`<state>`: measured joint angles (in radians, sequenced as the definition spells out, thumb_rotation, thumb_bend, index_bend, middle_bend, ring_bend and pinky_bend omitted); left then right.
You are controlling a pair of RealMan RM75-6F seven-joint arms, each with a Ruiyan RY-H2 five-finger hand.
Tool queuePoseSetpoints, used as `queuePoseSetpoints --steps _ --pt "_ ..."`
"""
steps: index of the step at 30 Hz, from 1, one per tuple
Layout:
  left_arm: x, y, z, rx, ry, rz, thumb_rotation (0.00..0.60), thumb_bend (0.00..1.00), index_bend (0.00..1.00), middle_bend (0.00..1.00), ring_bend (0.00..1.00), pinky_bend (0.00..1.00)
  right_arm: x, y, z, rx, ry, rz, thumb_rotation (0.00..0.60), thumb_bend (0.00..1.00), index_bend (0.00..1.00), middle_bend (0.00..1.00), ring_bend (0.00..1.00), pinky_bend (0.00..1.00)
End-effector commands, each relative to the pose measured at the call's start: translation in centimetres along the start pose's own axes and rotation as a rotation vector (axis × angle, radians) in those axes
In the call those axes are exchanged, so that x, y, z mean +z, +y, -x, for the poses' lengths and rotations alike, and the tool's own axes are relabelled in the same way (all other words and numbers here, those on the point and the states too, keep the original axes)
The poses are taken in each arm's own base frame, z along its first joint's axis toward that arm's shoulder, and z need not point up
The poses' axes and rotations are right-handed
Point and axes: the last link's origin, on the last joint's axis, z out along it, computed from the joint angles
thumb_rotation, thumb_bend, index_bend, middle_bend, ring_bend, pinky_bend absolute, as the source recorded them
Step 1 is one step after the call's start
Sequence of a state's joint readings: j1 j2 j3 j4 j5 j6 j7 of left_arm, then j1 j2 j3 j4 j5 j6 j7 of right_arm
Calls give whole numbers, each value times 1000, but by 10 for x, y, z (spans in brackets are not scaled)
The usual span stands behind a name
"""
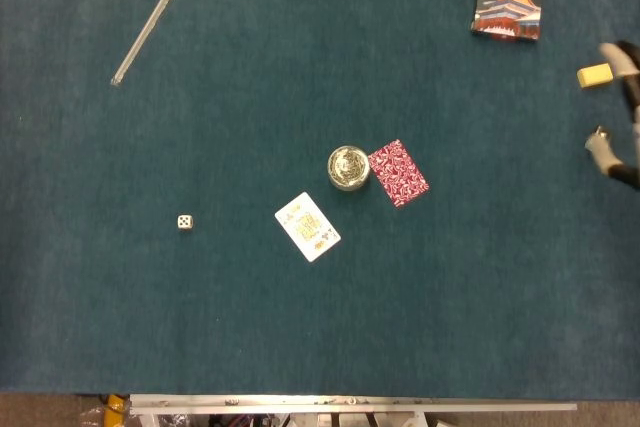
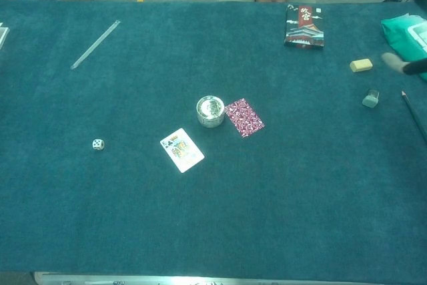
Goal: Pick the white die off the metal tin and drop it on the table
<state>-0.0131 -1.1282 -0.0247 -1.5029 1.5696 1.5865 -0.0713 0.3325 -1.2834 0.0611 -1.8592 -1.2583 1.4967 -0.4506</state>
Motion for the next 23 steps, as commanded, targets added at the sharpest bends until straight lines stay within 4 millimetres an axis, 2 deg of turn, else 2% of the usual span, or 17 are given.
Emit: queuePoseSetpoints --steps 1,8,14,23 --pt "2 2 1 0 0 8 600 267 255 209 132 104 -14 16 -4 -3 22 43 600 274 101 121 0 0" --pt "5 9 2 -8 9 21 600 267 255 209 133 104 -37 39 -8 15 67 124 600 276 109 121 0 0" --pt "3 16 2 -4 4 32 600 267 255 209 133 94 -47 57 -8 24 79 187 600 277 110 122 0 0" --pt "2 17 1 4 -1 27 600 267 255 209 133 94 -52 59 -7 27 79 182 600 277 117 122 0 0"
